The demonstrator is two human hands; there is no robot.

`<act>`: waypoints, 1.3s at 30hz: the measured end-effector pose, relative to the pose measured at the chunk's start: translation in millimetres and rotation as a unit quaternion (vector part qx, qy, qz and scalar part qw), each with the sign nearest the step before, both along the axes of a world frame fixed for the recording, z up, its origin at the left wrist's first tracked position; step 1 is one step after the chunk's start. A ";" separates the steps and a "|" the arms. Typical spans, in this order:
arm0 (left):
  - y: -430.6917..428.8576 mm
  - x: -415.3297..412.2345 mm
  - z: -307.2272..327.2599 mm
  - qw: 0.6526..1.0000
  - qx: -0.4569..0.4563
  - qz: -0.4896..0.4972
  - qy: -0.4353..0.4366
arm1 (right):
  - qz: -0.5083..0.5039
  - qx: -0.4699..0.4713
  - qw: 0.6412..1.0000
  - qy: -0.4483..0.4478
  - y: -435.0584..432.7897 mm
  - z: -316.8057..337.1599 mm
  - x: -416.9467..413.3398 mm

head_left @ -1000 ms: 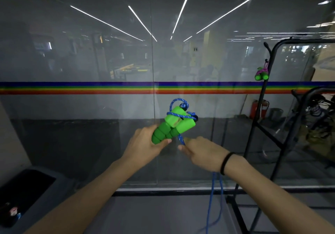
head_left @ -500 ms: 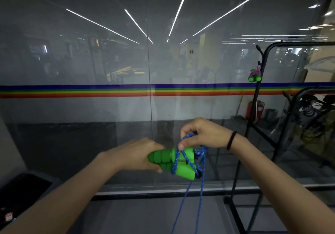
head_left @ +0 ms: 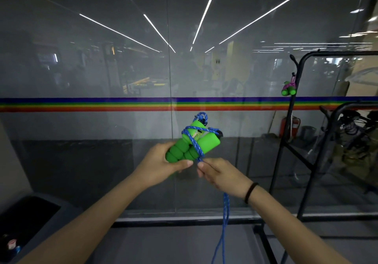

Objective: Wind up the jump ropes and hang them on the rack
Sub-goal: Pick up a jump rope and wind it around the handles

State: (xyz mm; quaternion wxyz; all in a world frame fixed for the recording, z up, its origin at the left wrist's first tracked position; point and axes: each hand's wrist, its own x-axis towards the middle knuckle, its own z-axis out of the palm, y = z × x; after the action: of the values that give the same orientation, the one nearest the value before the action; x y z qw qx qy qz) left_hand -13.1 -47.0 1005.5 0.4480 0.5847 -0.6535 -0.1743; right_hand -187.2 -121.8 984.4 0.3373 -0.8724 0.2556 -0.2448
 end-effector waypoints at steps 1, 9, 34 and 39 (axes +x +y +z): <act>-1.9 -1.5 -3.8 0.999 0.002 0.031 -0.008 | -0.015 -0.070 0.996 0.043 2.4 3.6 -0.9; -2.7 -2.9 -7.7 0.898 0.096 0.172 -0.394 | 0.015 -0.240 0.946 0.217 11.4 48.9 -5.5; -15.2 -6.8 -8.1 0.960 0.014 0.192 -0.203 | -0.009 -0.177 0.964 0.201 -2.9 31.9 -4.3; -13.3 -6.4 2.3 0.903 0.100 0.065 -0.414 | 0.034 -0.187 0.953 0.235 -0.9 58.8 -10.5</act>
State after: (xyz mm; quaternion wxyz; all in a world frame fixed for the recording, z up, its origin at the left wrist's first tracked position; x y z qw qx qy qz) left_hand -19.5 -60.3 1007.8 0.0869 0.6869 -0.7199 0.0487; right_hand -197.6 -122.7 1043.2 0.1070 -0.9609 0.2473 -0.0645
